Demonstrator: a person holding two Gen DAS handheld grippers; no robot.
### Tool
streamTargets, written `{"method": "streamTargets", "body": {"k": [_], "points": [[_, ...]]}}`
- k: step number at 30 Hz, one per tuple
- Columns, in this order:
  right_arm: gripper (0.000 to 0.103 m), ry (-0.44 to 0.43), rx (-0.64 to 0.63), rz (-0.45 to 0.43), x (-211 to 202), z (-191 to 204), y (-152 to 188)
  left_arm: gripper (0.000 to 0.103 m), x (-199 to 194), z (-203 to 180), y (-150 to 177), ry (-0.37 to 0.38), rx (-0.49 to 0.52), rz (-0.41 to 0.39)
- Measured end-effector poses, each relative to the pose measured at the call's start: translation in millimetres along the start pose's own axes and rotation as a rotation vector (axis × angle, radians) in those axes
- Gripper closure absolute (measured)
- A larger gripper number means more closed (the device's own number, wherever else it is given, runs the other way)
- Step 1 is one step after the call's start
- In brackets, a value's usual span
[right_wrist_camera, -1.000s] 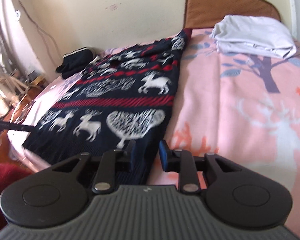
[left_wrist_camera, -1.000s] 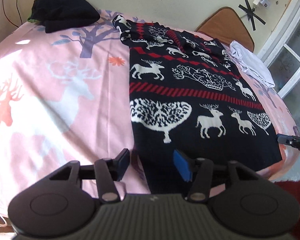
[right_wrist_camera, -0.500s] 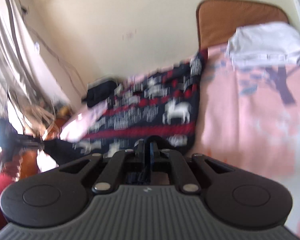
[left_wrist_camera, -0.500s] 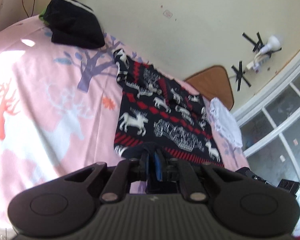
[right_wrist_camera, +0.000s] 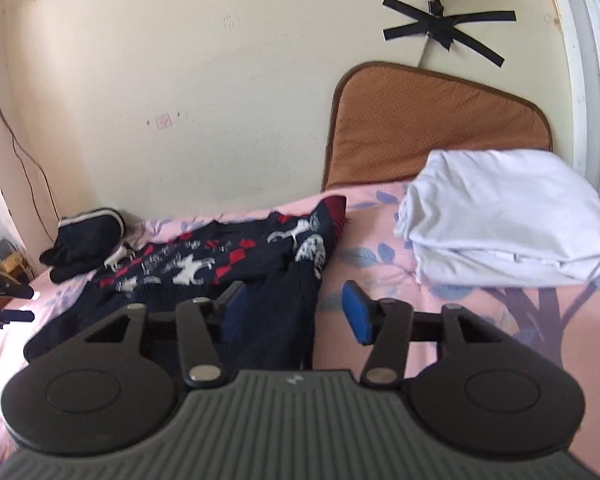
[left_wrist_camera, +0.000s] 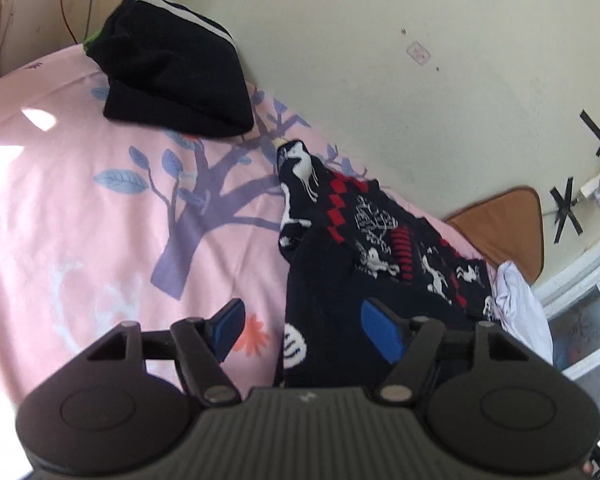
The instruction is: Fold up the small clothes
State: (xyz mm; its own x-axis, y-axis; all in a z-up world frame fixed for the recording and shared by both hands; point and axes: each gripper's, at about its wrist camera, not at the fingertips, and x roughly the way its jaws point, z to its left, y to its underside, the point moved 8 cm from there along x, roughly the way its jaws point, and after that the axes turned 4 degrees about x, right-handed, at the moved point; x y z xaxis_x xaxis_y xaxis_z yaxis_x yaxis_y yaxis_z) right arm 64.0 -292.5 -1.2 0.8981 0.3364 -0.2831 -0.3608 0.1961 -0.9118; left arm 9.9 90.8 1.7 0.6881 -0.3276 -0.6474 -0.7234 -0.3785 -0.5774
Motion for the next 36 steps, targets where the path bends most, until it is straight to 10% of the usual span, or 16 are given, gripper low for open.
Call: {"method": "streamTargets", "body": {"k": [2, 3, 5, 14, 16, 23, 27, 34, 36], "points": [[0.046, 0.011, 0.013, 0.051, 6.5, -1.3, 11.6, 0.046, 6.1, -8.2, 10.6, -0.009, 0.066, 0.037], [0.049, -0.004, 0.017, 0.076, 7.3, 0.0, 18.0, 0.066, 9.2, -14.2, 17.3, -0.024, 0.127, 0.051], [0.094, -0.021, 0.015, 0.108, 6.8, 4.4, 27.9, 0.094, 12.3, -25.4, 31.0, -0.084, 0.255, 0.069], [0.089, 0.057, 0.003, 0.113, -5.9, -14.2, 38.5, 0.078, -4.7, 3.9, 34.9, -0.138, 0.245, 0.068], [0.073, 0.066, -0.009, 0.044, -13.7, -12.5, 22.9, 0.067, -13.3, 0.8, 30.4, -0.169, 0.256, 0.020], [0.072, 0.004, -0.055, -0.016, 7.3, 18.9, -15.5, 0.062, -28.4, -54.5, -24.6, -0.098, 0.282, -0.229], [0.070, -0.064, -0.066, 0.007, 42.3, 51.4, -16.0, 0.059, 16.2, -97.3, -32.6, -0.002, 0.359, -0.219], [0.060, -0.015, 0.013, 0.065, 84.8, 47.0, 10.5, 0.060, 108.7, -78.5, -0.9, -0.062, 0.340, -0.068], [0.041, -0.015, 0.035, 0.036, 79.8, 43.2, 9.0, 0.058, 104.0, -75.9, 1.0, -0.043, 0.358, -0.099]]}}
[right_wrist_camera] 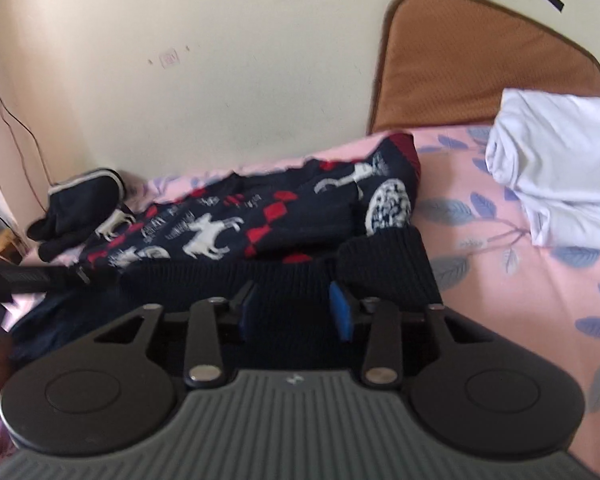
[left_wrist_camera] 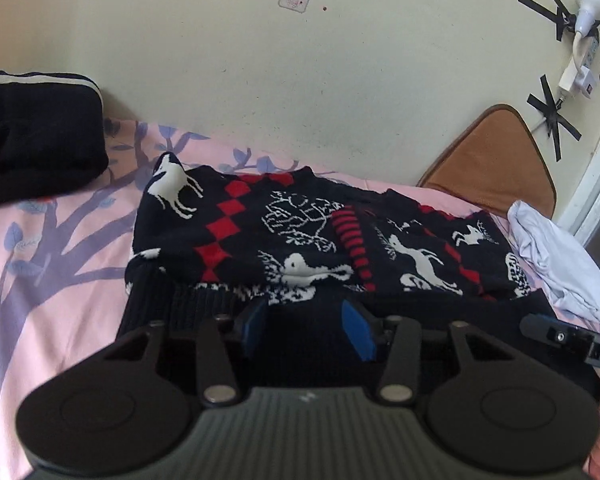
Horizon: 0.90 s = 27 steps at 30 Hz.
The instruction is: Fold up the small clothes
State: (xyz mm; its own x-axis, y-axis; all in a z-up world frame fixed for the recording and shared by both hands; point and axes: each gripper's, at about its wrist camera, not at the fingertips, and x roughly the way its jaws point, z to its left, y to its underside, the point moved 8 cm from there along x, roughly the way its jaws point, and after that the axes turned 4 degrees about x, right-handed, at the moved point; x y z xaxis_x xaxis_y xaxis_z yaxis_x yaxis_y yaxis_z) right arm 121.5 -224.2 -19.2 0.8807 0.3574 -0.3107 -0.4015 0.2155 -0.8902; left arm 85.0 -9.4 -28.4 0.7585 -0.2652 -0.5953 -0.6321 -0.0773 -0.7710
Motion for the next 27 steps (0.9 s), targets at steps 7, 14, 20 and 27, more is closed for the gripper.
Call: {"method": "streamTargets", "body": {"k": [7, 14, 20, 27], "points": [[0.035, 0.003, -0.020, 0.005, 3.3, 5.8, 1.8, 0.052, 0.3, -1.5, -0.1, 0.013, 0.015, -0.002], [0.033, 0.005, -0.027, 0.007, 5.1, 5.5, 2.6, 0.050, 1.2, -2.8, -0.3, 0.015, 0.022, 0.001], [0.033, 0.005, -0.027, 0.005, 5.4, 6.1, 3.0, 0.047, 1.1, -3.8, 0.3, 0.023, 0.023, 0.001], [0.032, 0.006, -0.028, 0.005, 5.3, 5.9, 3.1, 0.044, 1.8, -5.0, 0.4, 0.029, 0.029, 0.005]]}}
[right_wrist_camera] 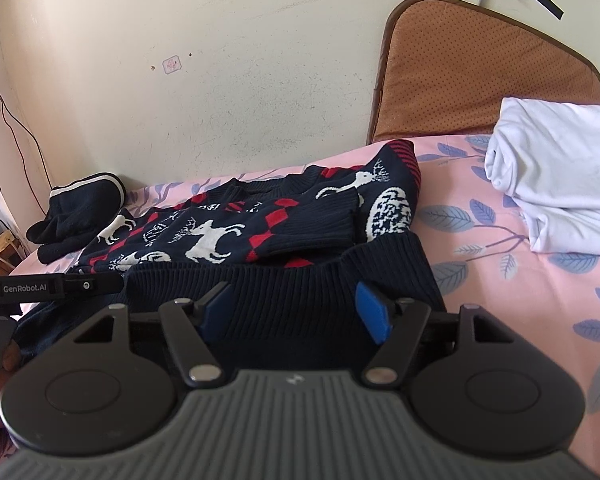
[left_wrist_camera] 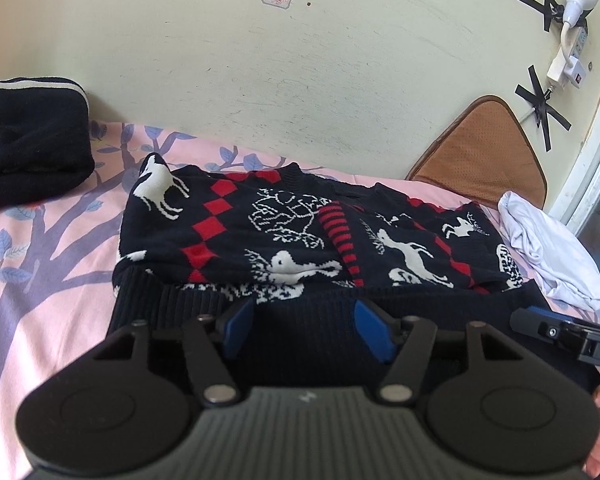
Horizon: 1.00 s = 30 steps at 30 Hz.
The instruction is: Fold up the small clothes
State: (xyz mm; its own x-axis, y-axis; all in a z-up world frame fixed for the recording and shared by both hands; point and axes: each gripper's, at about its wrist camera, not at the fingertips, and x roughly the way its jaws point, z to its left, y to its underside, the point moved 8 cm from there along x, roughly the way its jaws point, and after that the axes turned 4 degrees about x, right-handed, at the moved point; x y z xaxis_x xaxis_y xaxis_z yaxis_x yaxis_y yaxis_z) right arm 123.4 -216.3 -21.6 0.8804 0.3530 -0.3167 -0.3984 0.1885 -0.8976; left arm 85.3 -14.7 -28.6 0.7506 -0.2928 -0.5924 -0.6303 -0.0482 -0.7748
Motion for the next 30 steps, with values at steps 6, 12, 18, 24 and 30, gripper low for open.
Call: {"method": "streamTargets", "body": {"k": [6, 12, 18, 24, 30], "points": [[0.032, 0.000, 0.000, 0.000, -0.1, -0.2, 0.1, 0.041, 0.4, -0.5, -0.2, 0.012, -0.001, 0.004], [0.032, 0.000, 0.000, 0.000, 0.0, -0.1, 0.3, 0.040, 0.6, -1.4, -0.2, 0.014, 0.002, 0.006], [0.032, -0.001, 0.000, 0.000, 0.3, 0.0, 0.4, 0.025, 1.9, -6.3, 0.7, 0.047, 0.020, 0.016], [0.032, 0.001, -0.002, 0.001, 0.7, 0.3, 0.8, 0.024, 1.8, -8.0, 1.1, 0.041, 0.034, 0.019], [0.032, -0.001, -0.003, -0.018, -3.9, 0.1, -1.2, 0.024, 0.1, -8.5, 1.7, 0.038, 0.041, 0.014]]}}
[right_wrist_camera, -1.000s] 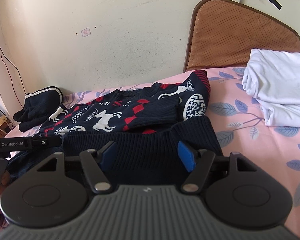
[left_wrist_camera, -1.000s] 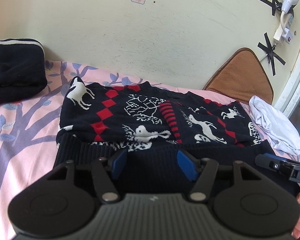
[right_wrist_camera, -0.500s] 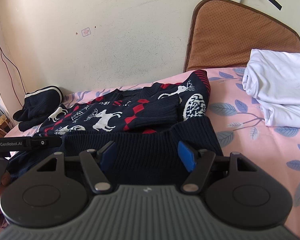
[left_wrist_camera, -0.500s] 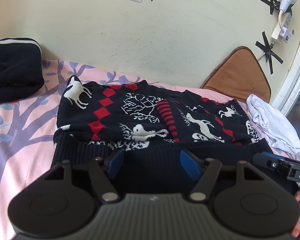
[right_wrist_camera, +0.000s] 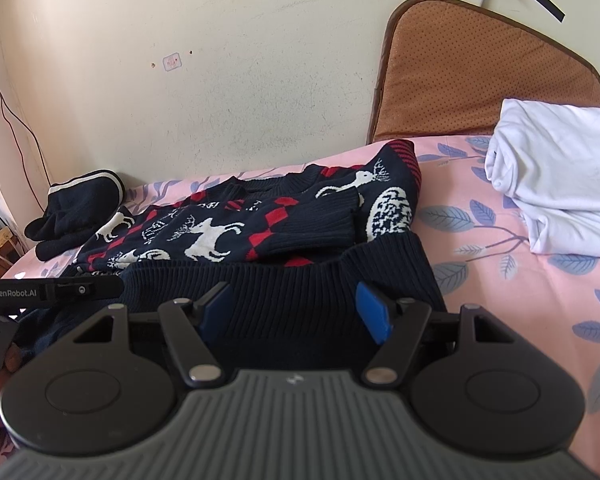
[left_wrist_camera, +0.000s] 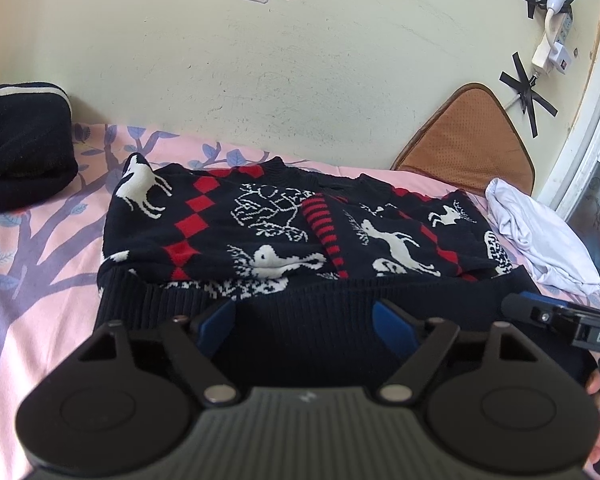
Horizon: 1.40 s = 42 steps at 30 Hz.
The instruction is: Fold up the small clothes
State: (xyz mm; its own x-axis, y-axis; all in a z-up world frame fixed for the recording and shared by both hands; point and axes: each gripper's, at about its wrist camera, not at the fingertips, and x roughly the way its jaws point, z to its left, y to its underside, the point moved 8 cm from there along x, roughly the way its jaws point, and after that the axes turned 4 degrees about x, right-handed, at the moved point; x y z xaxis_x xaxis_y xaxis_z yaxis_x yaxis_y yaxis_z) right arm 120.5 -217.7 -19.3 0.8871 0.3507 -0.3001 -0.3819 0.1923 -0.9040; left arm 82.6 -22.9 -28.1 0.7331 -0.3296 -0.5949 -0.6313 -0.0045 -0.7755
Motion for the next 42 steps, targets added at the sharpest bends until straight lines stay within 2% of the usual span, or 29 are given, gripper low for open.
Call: {"method": "streamTargets", "body": {"k": [1, 3, 5, 8, 11, 12, 14, 15, 17, 19, 23, 25, 26, 27, 28, 32, 36, 39, 42], "points": [[0.032, -0.014, 0.009, -0.005, -3.5, 0.3, -1.8, 0.024, -0.5, 0.3, 0.1, 0.002, -0.002, -0.001], [0.033, -0.119, 0.078, 0.000, -13.2, 3.8, -13.1, 0.024, -1.0, 0.8, -0.2, 0.006, -0.006, -0.002], [0.033, -0.179, 0.091, -0.033, -21.3, 9.3, -37.4, 0.024, -1.7, 1.2, -0.8, 0.008, -0.010, -0.001], [0.033, -0.148, -0.014, -0.067, -12.2, 16.0, -77.5, 0.024, -8.3, 2.9, -6.7, 0.046, -0.055, 0.001], [0.035, -0.092, -0.122, -0.029, 27.6, 15.2, -109.4, 0.026, -22.3, 7.5, -34.9, 0.134, -0.122, -0.038], [0.036, -0.074, -0.146, 0.001, 47.4, 13.0, -118.3, 0.026, -24.3, 10.1, -51.2, 0.121, -0.107, -0.053], [0.036, -0.039, -0.156, 0.091, 91.9, 6.2, -130.2, 0.026, -18.0, 17.4, -84.1, 0.034, -0.053, -0.064], [0.037, -0.020, -0.150, 0.129, 112.6, 1.8, -133.6, 0.026, -8.2, 20.9, -102.5, -0.006, -0.023, -0.063], [0.037, -0.009, -0.114, 0.215, 154.0, -8.1, -134.3, 0.027, 22.3, 26.5, -131.7, -0.035, 0.025, -0.046], [0.037, -0.015, -0.056, 0.290, 186.4, -16.3, -131.4, 0.027, 64.6, 36.8, -148.7, -0.079, 0.050, 0.011], [0.036, -0.016, -0.024, 0.388, 222.0, -20.4, -119.0, 0.029, 149.1, 51.8, -146.5, -0.091, 0.034, 0.183], [0.037, -0.021, -0.067, 0.397, 226.4, -14.5, -113.1, 0.049, 170.6, 50.6, -141.6, -0.080, 0.039, 0.215], [0.040, -0.028, -0.106, 0.395, 226.1, -9.9, -110.3, 0.088, 179.9, 49.3, -137.4, -0.079, 0.053, 0.244], [0.070, -0.040, -0.135, 0.401, 225.5, -5.0, -107.2, 0.091, 183.8, 49.3, -136.3, -0.095, 0.059, 0.249], [0.091, -0.030, -0.155, 0.384, 223.4, -1.6, -106.8, 0.092, 182.6, 48.3, -138.1, -0.098, 0.052, 0.238], [0.092, -0.065, -0.190, 0.264, 183.2, 16.8, -118.4, 0.093, 146.7, 38.6, -149.6, -0.070, 0.052, 0.158], [0.092, -0.134, -0.208, 0.129, 102.6, 39.9, -133.5, 0.093, 65.9, 17.7, -153.7, 0.008, 0.084, 0.010], [0.093, -0.174, -0.268, 0.038, 30.0, 57.6, -124.2, 0.093, -2.8, 0.2, -135.7, 0.055, 0.134, -0.105], [0.093, -0.194, -0.328, -0.033, -47.0, 66.4, -95.0, 0.093, -57.8, -10.3, -95.6, 0.069, 0.174, -0.170]]}}
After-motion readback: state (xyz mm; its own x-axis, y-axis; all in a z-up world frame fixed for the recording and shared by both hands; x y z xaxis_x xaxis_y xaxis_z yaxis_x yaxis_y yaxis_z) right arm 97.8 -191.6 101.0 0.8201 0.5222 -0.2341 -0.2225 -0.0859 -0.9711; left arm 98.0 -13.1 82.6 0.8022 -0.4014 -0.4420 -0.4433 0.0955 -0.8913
